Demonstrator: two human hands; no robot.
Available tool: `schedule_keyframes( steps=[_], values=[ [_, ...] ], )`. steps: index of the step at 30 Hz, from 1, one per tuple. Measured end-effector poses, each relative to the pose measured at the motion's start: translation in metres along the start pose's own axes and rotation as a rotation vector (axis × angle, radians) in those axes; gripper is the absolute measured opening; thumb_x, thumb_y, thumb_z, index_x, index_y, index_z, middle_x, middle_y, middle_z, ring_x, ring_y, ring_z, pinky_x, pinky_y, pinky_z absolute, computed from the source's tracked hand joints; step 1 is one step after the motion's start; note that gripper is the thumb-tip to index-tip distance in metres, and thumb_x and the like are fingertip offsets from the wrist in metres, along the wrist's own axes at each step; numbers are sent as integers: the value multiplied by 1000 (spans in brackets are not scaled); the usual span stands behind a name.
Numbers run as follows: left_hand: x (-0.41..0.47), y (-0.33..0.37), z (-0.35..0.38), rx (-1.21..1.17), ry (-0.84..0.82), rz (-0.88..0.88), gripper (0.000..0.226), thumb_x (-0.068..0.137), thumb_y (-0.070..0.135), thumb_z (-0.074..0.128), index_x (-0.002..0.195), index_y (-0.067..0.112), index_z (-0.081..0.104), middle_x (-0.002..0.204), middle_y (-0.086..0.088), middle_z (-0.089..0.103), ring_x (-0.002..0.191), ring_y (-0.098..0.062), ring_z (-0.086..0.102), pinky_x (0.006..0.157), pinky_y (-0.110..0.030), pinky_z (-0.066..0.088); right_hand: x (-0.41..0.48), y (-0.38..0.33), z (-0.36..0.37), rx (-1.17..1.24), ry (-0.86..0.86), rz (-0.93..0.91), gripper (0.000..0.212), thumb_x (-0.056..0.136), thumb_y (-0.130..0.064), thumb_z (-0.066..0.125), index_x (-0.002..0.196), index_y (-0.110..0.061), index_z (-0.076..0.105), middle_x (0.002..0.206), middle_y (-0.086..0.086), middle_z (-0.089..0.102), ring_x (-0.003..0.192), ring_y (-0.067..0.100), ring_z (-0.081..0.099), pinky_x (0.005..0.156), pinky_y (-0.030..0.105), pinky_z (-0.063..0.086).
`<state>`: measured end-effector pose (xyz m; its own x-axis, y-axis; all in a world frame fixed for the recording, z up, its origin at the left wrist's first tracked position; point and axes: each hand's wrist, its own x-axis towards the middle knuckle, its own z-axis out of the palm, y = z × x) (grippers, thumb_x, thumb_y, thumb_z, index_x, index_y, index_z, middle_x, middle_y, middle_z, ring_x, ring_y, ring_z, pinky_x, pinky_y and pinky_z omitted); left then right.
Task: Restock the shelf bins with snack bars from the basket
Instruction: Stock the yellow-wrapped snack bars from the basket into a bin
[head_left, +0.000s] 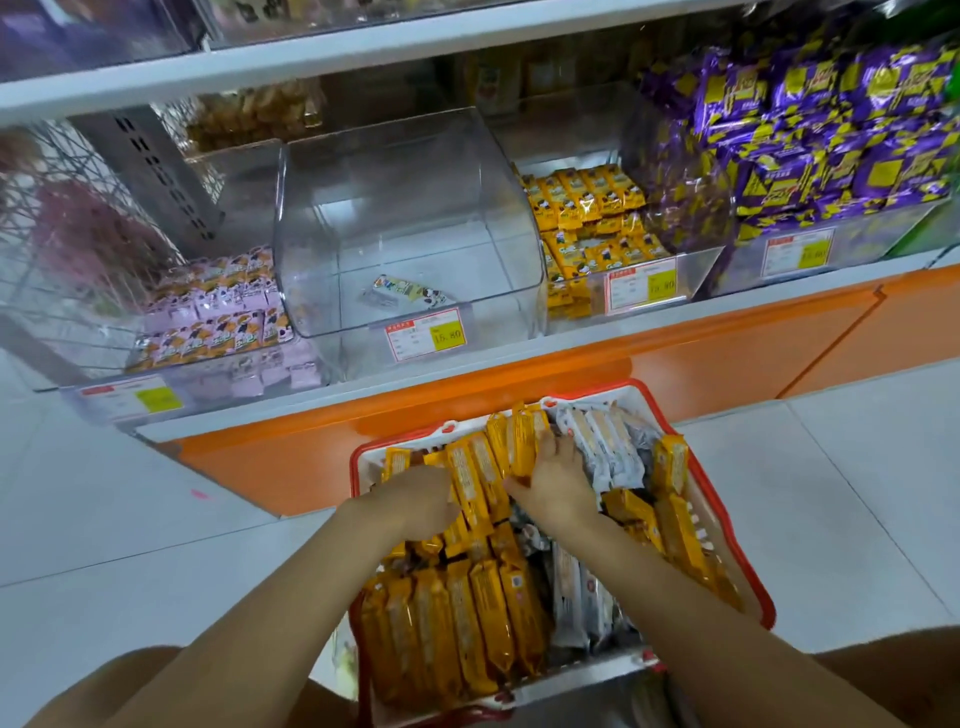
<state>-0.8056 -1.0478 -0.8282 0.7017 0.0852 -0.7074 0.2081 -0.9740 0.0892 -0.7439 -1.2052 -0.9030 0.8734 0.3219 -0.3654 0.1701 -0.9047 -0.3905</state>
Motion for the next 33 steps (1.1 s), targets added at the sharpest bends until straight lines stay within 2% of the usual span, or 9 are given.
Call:
schedule_keyframes(
  steps=[5,8,10,13,16,20,23,27,33],
  values=[
    [2,-3,17,-40,-89,40,33,102,28,37,117,6,55,110,-14,53,89,-16,40,78,-28,30,11,-15,8,88,47,119,91,91,-49,58,151,-6,5,152,21,17,140,36,24,101,43,42],
    [1,-5,17,8,-122,49,29,101,32,39,73,25,39,76,5,32,65,-6,31,76,-30,32,14,-16,4,86,69,112,84,88,-41,63,149,-12,14,147,19,25,130,37,39,87,43,51],
    [-4,-4,12,-6,-111,59,26,100,32,40,78,19,42,75,2,36,69,-13,39,70,-31,35,11,-9,4,192,33,92,80,84,-41,67,146,-15,23,142,16,33,121,34,48,83,41,51],
    [-12,0,0,-126,26,56,35,99,34,42,80,7,51,72,-3,42,76,-21,46,57,-28,28,-13,1,-12,626,-56,75,49,85,-36,66,127,-22,46,117,3,57,92,15,61,79,38,54],
    [-16,11,-11,-389,159,56,47,97,43,44,115,3,58,90,-4,53,89,-24,56,76,-32,43,-46,11,-39,1199,-315,177,28,91,-22,60,118,-16,56,104,-3,64,94,14,61,94,40,48],
    [-18,25,-19,-933,136,92,42,87,48,61,108,12,60,104,-18,68,97,-29,66,91,-44,53,-74,30,-61,1709,-617,129,54,65,-27,85,113,-8,70,115,20,67,98,34,66,90,44,52],
    [-21,34,-23,-1191,85,185,19,85,31,68,96,16,64,105,-6,69,95,-14,66,86,-29,56,-77,39,-60,1742,-675,121,65,53,-31,92,110,-8,72,119,25,63,100,38,65,84,42,55],
    [-22,39,-25,-1246,109,231,41,73,38,75,107,17,66,107,-3,72,98,-17,69,95,-40,51,-80,37,-72,1703,-630,119,47,89,-33,59,129,-7,57,125,24,61,106,38,64,88,43,54],
    [-26,42,-29,-1351,106,240,33,84,23,68,113,6,64,106,-9,71,95,-16,69,71,-22,58,-86,28,-91,1373,-383,-18,39,91,-36,55,127,-22,59,121,2,67,110,18,65,84,31,55]
  ],
)
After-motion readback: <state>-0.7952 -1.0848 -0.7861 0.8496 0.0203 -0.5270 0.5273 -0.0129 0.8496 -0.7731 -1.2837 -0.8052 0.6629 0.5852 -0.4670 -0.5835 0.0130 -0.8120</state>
